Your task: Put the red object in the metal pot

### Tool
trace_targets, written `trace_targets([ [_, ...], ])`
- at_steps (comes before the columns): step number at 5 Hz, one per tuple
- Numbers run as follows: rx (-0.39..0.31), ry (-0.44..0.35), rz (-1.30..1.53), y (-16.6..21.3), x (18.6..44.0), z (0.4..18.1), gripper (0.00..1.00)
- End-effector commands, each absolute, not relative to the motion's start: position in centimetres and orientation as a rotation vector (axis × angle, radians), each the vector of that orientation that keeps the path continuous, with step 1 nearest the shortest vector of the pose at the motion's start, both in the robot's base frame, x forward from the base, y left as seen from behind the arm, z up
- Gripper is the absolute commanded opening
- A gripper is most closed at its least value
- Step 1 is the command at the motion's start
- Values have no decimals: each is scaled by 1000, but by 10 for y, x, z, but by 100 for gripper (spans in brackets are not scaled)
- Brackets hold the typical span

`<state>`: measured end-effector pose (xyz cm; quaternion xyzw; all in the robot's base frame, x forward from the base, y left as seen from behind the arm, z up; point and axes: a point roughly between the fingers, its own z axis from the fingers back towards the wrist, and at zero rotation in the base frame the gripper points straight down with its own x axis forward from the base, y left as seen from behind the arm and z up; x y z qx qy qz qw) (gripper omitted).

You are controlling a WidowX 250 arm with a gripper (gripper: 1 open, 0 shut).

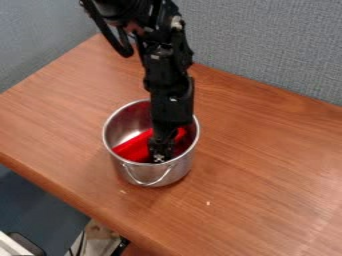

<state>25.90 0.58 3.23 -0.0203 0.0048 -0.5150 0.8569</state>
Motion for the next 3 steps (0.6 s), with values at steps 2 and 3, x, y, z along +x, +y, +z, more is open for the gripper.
trace_targets([
  [2, -38, -13, -1141, -9, 258, 25, 0],
  [3, -48, -34, -1191, -7, 256, 31, 0],
])
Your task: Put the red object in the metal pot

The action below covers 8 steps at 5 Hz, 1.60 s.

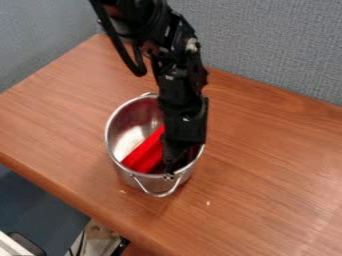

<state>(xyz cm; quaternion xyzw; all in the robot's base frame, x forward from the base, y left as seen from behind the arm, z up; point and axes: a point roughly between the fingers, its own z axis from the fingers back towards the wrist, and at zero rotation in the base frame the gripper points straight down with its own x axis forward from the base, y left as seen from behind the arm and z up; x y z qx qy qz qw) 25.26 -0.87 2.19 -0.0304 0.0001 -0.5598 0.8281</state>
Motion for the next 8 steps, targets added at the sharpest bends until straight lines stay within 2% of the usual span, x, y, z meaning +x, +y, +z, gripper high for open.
trace_targets([
  [1, -50, -27, -1186, 3, 259, 28, 0],
  [3, -56, -3, -1184, 23, 261, 19, 0],
  [4, -46, 0, -1282, 5, 263, 34, 0],
  [5, -28, -1, -1381, -16, 264, 51, 100],
  [6, -48, 5, -1306, -10, 266, 55, 0],
  [7, -72, 17, -1228, -4, 267, 59, 0],
  [8, -68, 14, -1190, 9, 262, 65, 0],
])
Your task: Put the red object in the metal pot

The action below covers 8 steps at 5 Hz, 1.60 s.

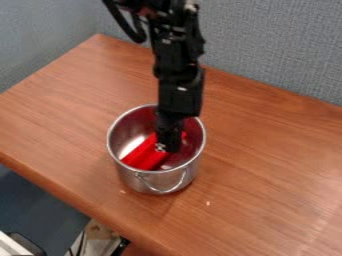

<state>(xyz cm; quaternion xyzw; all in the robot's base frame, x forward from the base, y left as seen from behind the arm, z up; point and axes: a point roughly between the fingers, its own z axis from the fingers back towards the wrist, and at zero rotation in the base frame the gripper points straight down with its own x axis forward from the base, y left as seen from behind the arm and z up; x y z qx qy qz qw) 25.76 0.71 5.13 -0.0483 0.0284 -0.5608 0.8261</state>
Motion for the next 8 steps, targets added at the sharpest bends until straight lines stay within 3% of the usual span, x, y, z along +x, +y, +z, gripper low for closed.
trace_targets([
  [1, -59, 6, -1138, 26, 257, 74, 0],
  [4, -5, 88, -1335, 56, 245, 58, 0],
  [5, -12, 58, -1342, 51, 256, 57, 0],
  [6, -19, 27, -1349, 47, 267, 55, 100],
  [7, -23, 16, -1350, 54, 268, 52, 0],
  [8, -2, -30, -1291, 48, 258, 51, 100],
])
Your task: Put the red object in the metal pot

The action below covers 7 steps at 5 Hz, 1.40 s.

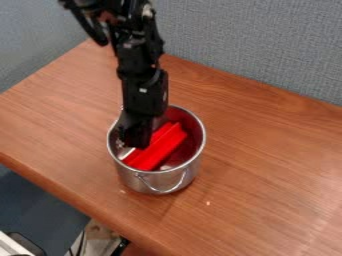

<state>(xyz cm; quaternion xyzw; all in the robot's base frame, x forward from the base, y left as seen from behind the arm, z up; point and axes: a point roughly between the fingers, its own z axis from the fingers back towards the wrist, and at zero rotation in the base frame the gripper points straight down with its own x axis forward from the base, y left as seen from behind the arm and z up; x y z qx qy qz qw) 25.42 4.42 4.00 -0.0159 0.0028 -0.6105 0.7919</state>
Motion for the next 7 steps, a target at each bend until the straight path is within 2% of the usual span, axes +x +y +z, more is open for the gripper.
trace_targets([
  [1, 19, 13, -1369, 54, 274, 60, 0],
  [2, 42, 57, -1448, 61, 289, 67, 0],
  [3, 50, 97, -1526, 67, 300, 65, 0],
  [5, 186, 156, -1507, 67, 267, 25, 0],
  [7, 141, 118, -1735, 43, 262, 15, 0],
])
